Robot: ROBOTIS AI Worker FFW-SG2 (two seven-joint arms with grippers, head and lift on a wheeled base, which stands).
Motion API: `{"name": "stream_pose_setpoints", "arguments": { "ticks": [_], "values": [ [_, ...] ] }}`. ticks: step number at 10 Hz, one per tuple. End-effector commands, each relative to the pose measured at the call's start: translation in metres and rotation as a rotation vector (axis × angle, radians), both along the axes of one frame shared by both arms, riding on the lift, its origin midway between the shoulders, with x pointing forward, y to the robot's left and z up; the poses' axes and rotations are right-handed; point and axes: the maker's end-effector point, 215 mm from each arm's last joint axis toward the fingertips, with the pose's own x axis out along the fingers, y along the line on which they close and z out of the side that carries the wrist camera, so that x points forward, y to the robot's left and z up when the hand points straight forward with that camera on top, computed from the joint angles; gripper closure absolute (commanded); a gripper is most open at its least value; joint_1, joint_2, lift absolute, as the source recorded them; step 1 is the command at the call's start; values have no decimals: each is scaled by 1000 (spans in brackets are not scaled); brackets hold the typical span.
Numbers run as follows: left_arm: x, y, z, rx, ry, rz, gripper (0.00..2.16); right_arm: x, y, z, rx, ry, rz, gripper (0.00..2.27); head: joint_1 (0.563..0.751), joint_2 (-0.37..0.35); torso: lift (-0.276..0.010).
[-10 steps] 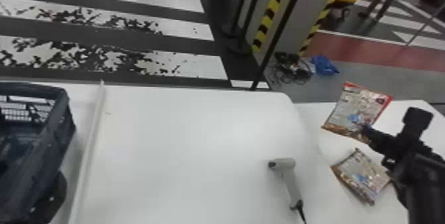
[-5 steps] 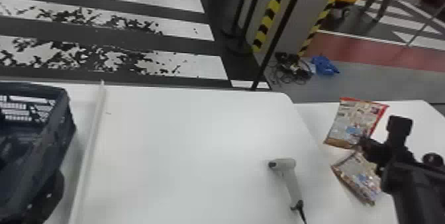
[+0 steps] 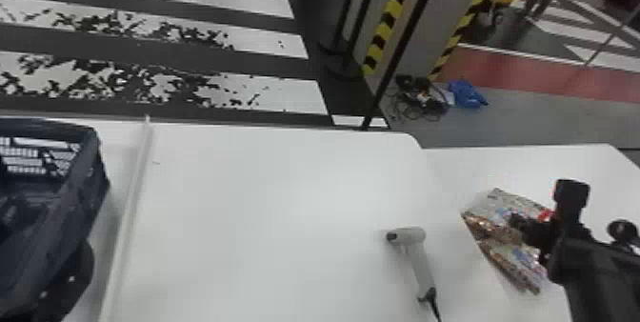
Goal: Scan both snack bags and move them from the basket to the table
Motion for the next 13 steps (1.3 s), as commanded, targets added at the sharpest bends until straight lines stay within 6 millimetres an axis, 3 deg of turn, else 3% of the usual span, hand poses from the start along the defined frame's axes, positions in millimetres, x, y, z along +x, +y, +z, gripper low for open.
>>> {"name": "stream_pose_setpoints", "arguments": {
  "ticks": [1,3,5,7,9,10,13],
  "values": [
    [-2,-1,1,-1,-2,-2,33,-1,1,5,4,-23,2,26,695,-350,-98],
    [-2,-4,6,-5,-15,-3,33,-8,22,10,37,-57,40,29,695,-350,-98],
    [-2,-9,14,-3,-27,-3,33,4,74,43,56,-187,119,39,695,-350,-98],
    [-2,-12,21,11,-15,9,33,8,141,63,148,-270,192,56,695,-350,-98],
    [-5,-22,21,40,21,8,33,9,230,82,196,-336,296,76,695,-350,-98],
    [-7,-29,11,67,71,-1,33,9,275,91,217,-366,350,76,695,-350,-98],
    [-10,-42,8,100,102,2,33,-2,392,118,227,-407,500,76,695,-350,-98]
  ]
}}
